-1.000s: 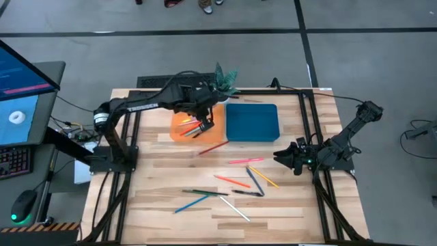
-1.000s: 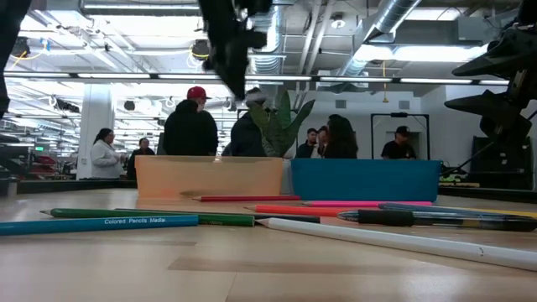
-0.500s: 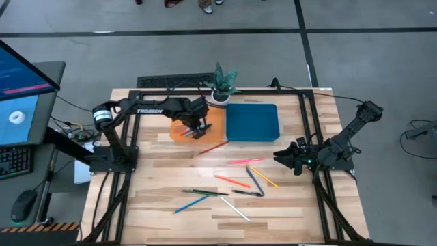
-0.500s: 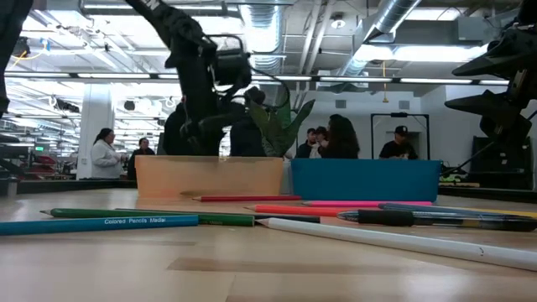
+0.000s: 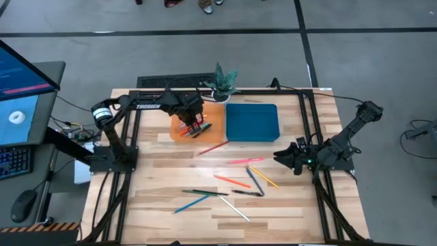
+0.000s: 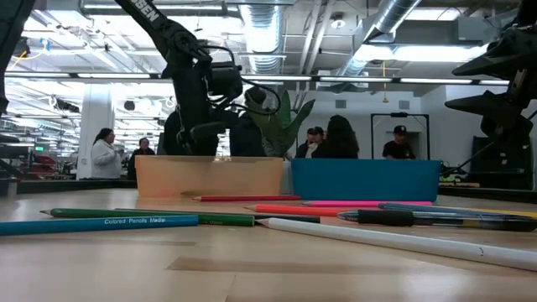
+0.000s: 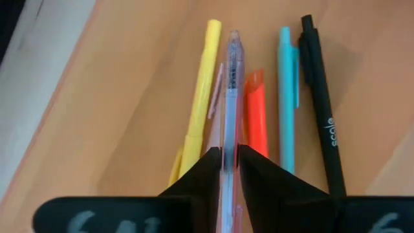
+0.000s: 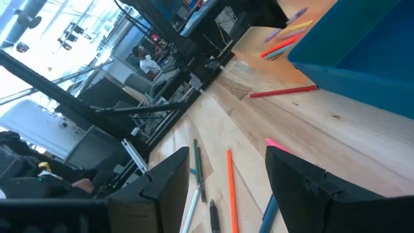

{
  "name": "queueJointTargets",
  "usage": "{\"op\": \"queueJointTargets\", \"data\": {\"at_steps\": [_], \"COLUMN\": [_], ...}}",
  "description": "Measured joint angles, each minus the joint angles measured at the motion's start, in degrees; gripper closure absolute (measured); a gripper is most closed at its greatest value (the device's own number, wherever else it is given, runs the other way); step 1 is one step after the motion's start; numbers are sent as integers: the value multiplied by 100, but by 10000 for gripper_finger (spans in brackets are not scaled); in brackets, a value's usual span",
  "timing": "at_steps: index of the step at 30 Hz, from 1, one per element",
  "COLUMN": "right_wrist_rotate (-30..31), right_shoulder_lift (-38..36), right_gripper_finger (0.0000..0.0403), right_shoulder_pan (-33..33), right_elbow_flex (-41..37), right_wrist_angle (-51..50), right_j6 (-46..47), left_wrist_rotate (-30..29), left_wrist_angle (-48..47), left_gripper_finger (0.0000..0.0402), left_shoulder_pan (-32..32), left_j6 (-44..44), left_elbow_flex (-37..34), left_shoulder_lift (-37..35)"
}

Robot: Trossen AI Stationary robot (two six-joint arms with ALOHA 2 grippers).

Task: Sort pens & pencils
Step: Put the purple pen into the orange bin, then put the pink pencil into the blue bin

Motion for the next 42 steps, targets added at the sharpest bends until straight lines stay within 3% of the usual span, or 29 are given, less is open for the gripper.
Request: {"op": "queueJointTargets", "data": {"at_steps": [8,13,16,22,25,29,34,42], "right_wrist_rotate": [14,7,58,-55,-563,-1736,-3487,-4401], "right_shoulder_lift": [1,0,160,1137,1910,2894,4046,6008], "right_gripper_finger": [178,178,178,178,178,178,178,178], "right_shoulder_pan": [-147,-350,-622,-1432,-1912,-2649,-3504,-3868], "right_elbow_flex": [14,815,1720,3828,4577,4918,4780,4774], "right_wrist_angle": [187,495,-150,-3042,-4254,-4841,-4131,-3139], "right_j6": [130,-1561,-2476,-2856,-2885,-3303,-4194,-5605], "left_wrist_rotate": [554,1441,1935,1947,1586,495,-885,-2730], "left_wrist_angle": [-491,-1123,-1306,-1346,-1157,-981,-817,-781], "left_gripper_finger": [274,240,236,235,235,235,235,235], "left_shoulder_pan": [110,82,-70,-731,-1257,-2208,-3478,-5243], "left_j6": [-212,-668,-900,-1168,-1421,-1746,-2096,-2905], "left_elbow_flex": [403,1146,1785,2814,2938,2936,2936,2928], "left_shoulder_lift": [2,-20,-186,-957,-1513,-2106,-2417,-2329]}}
